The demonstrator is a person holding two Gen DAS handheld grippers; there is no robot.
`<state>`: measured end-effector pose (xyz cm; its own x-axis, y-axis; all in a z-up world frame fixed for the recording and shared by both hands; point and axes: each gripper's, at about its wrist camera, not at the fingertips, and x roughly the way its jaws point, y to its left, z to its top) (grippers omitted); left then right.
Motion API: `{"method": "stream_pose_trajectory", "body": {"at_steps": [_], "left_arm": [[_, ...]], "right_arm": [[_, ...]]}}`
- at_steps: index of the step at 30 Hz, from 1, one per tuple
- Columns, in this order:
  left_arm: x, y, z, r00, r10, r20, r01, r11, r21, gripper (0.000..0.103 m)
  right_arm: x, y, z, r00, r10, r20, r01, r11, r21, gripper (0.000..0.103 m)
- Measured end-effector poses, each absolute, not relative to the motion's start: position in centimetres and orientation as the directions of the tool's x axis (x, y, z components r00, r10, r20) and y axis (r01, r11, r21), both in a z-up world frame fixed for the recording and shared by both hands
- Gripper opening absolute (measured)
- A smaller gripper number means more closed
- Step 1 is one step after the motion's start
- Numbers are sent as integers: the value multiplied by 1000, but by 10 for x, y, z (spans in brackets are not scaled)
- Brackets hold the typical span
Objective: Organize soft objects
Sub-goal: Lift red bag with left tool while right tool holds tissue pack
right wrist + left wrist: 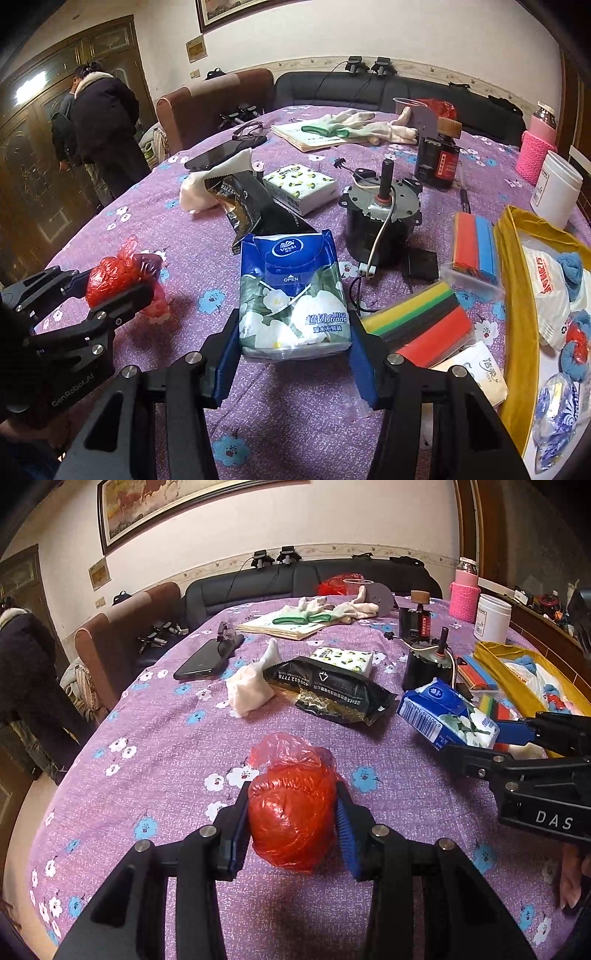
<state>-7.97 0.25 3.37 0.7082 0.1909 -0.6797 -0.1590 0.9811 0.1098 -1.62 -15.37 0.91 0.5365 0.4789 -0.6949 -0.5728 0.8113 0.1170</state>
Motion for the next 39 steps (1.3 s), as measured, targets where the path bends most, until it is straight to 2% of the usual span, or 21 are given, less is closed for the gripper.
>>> {"method": "stream_pose_trajectory", "body": {"at_steps": [29,39], "left_arm": [[-85,-3,40,730,173,-661,-145,985,98,40],[-79,-22,66,750,67,-659,-76,997,16,40]], "right_arm": [[-27,-150,16,624,411,-665,-552,834,-2,57],[-20,-181,40,608,500,-617,-533,833,150,57]]}}
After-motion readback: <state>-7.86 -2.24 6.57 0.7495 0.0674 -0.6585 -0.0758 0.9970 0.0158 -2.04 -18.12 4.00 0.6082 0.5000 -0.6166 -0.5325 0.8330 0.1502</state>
